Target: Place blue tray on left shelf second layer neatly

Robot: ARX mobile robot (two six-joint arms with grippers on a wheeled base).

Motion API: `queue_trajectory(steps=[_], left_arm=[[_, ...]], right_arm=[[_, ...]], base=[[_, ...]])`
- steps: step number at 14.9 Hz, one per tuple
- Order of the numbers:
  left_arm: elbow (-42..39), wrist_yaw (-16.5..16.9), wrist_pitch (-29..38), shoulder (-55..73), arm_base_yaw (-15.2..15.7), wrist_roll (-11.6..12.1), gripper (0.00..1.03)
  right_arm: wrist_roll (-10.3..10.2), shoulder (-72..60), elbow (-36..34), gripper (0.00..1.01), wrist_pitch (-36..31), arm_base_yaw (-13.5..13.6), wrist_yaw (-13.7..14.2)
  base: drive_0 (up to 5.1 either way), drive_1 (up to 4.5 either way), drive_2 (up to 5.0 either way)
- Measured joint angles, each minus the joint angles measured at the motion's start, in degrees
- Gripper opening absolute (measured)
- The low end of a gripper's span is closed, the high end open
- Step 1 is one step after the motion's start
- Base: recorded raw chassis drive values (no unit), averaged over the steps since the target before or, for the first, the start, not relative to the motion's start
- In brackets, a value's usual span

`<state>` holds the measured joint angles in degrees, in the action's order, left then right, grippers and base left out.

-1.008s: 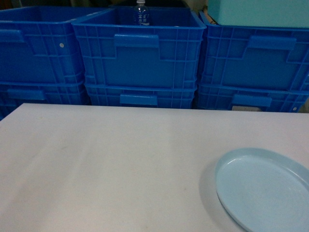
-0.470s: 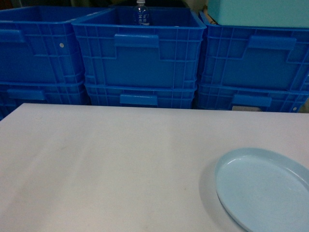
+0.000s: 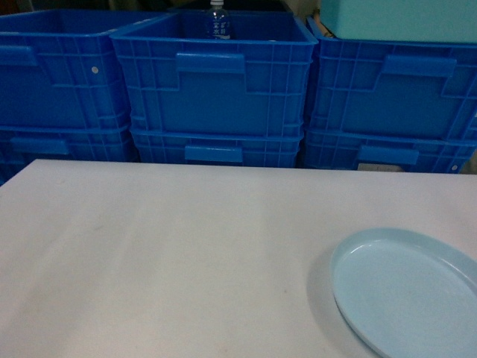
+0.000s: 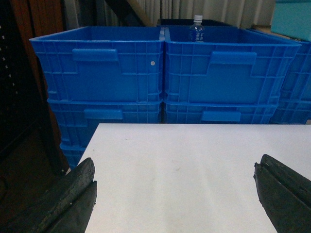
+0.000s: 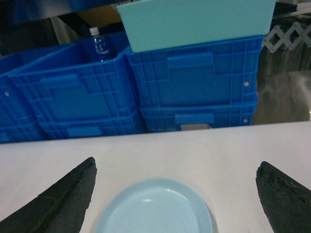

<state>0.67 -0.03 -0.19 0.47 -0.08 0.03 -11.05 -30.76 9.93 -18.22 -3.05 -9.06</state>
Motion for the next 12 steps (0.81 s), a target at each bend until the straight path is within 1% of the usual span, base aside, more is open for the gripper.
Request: queue_trajectory(steps=[1,2,3,5,6,7,9,10,12], left_arm=[[0.0,0.0,0.0,0.0,0.0,0.0,0.98],[0.0,0.0,0.0,0.0,0.02,0.0,0.98],[0.0,0.0,0.0,0.0,0.0,0.0,0.98],[0.0,0.0,0.0,0.0,0.02,0.0,0.98],[0.0,0.0,0.0,0.0,0.02,0.0,0.98],[0.0,0.0,0.0,0.0,0.0,0.0,0.98],[0.0,0.0,0.0,0.0,0.02,0.0,0.98],[0.0,0.0,0.0,0.0,0.0,0.0,0.98],[0.0,0.0,0.0,0.0,0.02,0.0,0.98]], right_arm=[[-1.77,-7.28,3.69,0.98,-3.23,-0.11,-0.09],[-3.28,-13.09,6.71,0.98,-4.66,-0.66,-1.14],[-5.38,-20.24,10.49,0.98,-4.9,-1.68,-2.43],[-10.05,-33.92,17.07,0.98,-3.72,-4.26,-6.36],[-11.74,-39.93,19.45,0.98,-4.5,-5.29,-6.8],[-13.38,-46.93,22.29,0.98,-5.25,-6.93,-7.43],[-14.51,-52.57,23.65,0.98,-5.46,-8.79,-9.25],[-14.69,-54.23,23.54,0.98,-5.38,-9.09,-9.9],[-14.38,-54.69,22.05,0.98,-6.86,-8.96,-10.14]], base=[[0.0,0.0,0.0],[0.0,0.0,0.0],[0.0,0.0,0.0],[0.0,0.0,0.0],[0.0,0.0,0.0],[0.0,0.0,0.0],[0.0,0.0,0.0],[0.0,0.0,0.0],[0.0,0.0,0.0]])
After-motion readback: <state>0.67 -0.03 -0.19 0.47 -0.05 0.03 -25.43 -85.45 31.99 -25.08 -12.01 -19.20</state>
